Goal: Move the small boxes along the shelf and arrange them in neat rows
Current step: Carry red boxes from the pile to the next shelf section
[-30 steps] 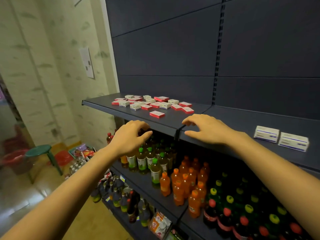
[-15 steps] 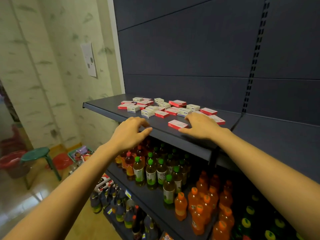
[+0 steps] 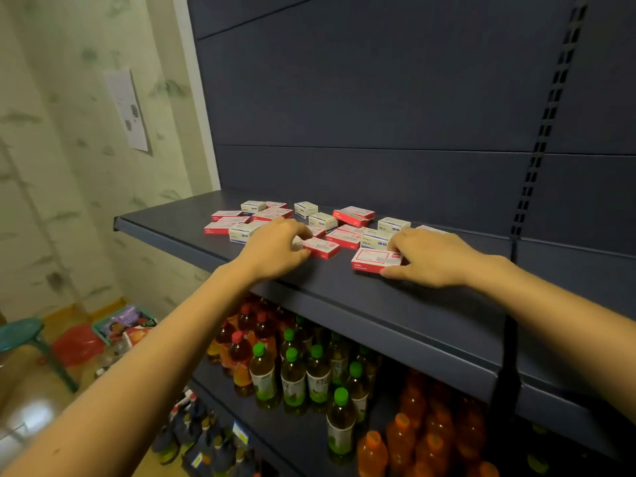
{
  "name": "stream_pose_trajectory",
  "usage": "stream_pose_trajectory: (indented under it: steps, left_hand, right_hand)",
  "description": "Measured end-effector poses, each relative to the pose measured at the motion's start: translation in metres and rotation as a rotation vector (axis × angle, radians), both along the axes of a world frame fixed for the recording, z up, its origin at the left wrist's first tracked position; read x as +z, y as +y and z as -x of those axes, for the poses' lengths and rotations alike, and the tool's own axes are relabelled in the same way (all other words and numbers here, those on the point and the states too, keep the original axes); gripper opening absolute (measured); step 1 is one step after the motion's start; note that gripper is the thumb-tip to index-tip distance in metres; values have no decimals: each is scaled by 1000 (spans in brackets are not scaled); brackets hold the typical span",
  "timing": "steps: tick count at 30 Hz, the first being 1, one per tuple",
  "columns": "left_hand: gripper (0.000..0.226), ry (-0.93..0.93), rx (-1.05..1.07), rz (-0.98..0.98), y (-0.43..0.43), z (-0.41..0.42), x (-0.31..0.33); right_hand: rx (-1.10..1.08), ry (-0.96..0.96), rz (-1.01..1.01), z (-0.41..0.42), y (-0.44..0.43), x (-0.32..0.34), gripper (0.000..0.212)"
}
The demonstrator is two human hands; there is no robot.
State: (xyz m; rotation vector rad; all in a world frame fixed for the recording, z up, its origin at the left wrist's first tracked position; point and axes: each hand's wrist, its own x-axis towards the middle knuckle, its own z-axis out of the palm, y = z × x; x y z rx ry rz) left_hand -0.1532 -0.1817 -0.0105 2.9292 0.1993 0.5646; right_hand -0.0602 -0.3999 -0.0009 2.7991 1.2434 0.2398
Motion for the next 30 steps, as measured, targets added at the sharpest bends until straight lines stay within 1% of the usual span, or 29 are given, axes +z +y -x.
stream_pose_trajectory:
  steps: [4,7,11,13,15,18,23,27,30]
  left_hand:
    - [42,139,-101,-64,20,-38,4]
    - [43,243,-195,-126,32,-63,5]
    - [44,337,-340,-182,47,-85,8]
    - [41,394,-413,-176,55,-93,10]
    - [37,432,-490,-130,61,-100,12]
    - [39,399,-567,-119,66,-107,16]
    - [43,200,-674,-87,54,-110,25]
    - [37,118,-798,-36,26,-110,32]
    - [36,58,-874,-7,-7,-109,32]
  right_hand:
    - [-58,-9,-47,-7,1,2,49]
    - [-112,-20,-54,-10,7,3,49]
    - [-183,-12,-60,-10,14,8,51]
    - [-226,-18,-78,-9,16,8,51]
    - [-270,-22,-97,-6,15,6,51]
    - [-339,-25,-127,1,10,-1,51]
    - [-469,-15,-250,18,-8,-11,50]
    - [-557,-45,-338,37,-31,-16,44]
    - [-616,-76,-358,57,-54,-15,41]
